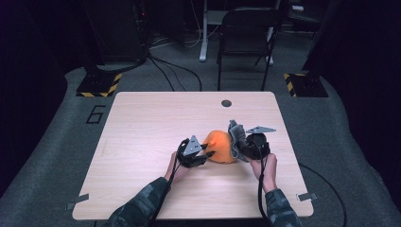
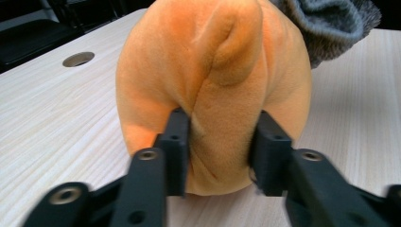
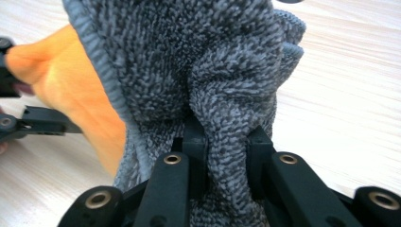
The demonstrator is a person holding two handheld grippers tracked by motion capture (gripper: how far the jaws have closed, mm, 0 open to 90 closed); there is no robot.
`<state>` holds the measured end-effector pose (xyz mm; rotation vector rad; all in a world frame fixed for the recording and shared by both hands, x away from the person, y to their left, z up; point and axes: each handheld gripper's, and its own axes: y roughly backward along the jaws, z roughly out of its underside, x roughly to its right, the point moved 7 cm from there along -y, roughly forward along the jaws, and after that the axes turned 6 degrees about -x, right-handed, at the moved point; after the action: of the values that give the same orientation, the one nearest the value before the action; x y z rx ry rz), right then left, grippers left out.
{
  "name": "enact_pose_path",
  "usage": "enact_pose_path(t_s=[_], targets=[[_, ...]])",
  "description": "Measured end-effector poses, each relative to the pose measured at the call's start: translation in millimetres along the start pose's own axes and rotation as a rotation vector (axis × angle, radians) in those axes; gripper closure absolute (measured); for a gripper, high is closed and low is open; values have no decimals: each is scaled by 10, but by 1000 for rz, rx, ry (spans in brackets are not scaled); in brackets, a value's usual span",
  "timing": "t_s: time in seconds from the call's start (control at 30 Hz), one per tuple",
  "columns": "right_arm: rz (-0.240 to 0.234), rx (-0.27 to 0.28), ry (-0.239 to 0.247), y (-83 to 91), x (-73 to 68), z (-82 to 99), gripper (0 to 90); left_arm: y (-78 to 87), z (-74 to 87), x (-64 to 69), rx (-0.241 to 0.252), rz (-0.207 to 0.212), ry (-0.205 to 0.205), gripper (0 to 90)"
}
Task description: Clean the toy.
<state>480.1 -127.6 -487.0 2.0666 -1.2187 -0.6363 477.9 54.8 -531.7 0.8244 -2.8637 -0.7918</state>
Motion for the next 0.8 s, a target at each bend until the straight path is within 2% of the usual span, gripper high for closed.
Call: enact_pose_path(t_s=[0.07, 0.17, 0.33, 0.4, 0.47, 0.53, 0.6, 0.7, 0.8], targets=[[7, 3, -24, 31, 73, 20, 759, 6, -6, -2, 16, -1, 18, 705], [29, -1, -54, 45, 220, 89, 758, 16, -6, -16, 29, -6, 24, 742], [70, -20, -112, 39, 460, 216, 757, 28, -18, -5, 43, -5, 13, 764], [81, -37, -129, 18, 544, 271, 756, 40, -31, -15, 64, -2, 32, 772], [91, -52, -160, -10, 622, 330, 756, 68, -49, -28, 76, -9, 34, 780], [95, -64, -178, -22, 671, 371, 756, 107, -95, -38, 97, -9, 50, 785], [98, -69, -193, -23, 713, 387, 756, 158, -144, -59, 90, -5, 58, 786], [100, -63, -193, -9, 765, 397, 756, 252, -228, -67, 78, 4, 93, 785], [99, -65, -195, -2, 760, 405, 756, 373, -316, -64, 56, 13, 125, 784]])
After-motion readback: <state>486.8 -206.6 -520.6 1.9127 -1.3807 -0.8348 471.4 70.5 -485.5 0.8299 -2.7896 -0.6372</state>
